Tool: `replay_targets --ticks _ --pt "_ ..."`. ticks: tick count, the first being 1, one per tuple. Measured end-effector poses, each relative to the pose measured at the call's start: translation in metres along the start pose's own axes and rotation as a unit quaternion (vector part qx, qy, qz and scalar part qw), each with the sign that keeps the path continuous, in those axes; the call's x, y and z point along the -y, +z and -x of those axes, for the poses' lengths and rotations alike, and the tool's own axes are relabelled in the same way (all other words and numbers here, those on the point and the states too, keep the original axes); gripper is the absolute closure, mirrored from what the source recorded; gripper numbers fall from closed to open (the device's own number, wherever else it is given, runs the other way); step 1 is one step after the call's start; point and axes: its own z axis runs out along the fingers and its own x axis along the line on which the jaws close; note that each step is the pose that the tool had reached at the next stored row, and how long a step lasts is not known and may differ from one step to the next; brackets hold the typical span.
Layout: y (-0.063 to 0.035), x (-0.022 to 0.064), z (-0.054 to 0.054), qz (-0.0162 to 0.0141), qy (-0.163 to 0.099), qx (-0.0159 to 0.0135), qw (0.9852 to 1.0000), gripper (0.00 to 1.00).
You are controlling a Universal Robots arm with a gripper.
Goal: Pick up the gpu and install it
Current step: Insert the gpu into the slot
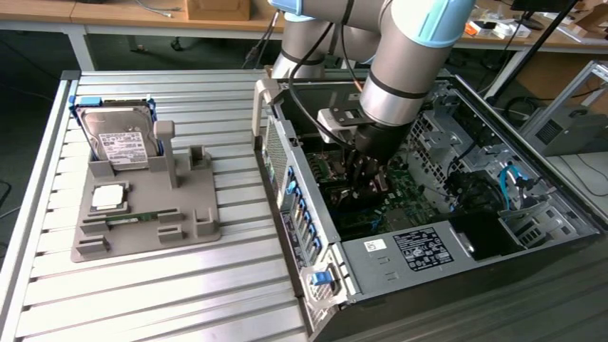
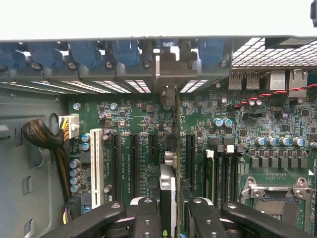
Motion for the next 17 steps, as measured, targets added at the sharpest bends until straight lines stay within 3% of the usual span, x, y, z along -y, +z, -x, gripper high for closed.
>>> replay_targets --ticks 5,8,10,17 --pt "0.0004 -0.0001 0.000 -0.0002 0.000 0.0005 1.0000 0.72" --pt "0.0001 0.0000 0.000 0.0000 0.000 0.0001 1.0000 0.54" --pt "0.0000 0.0000 0.000 0.0000 0.000 0.0000 1.0000 0.54" --pt "-0.0295 -0.0006 -0.001 -0.0004 0.000 0.0001 1.0000 0.54"
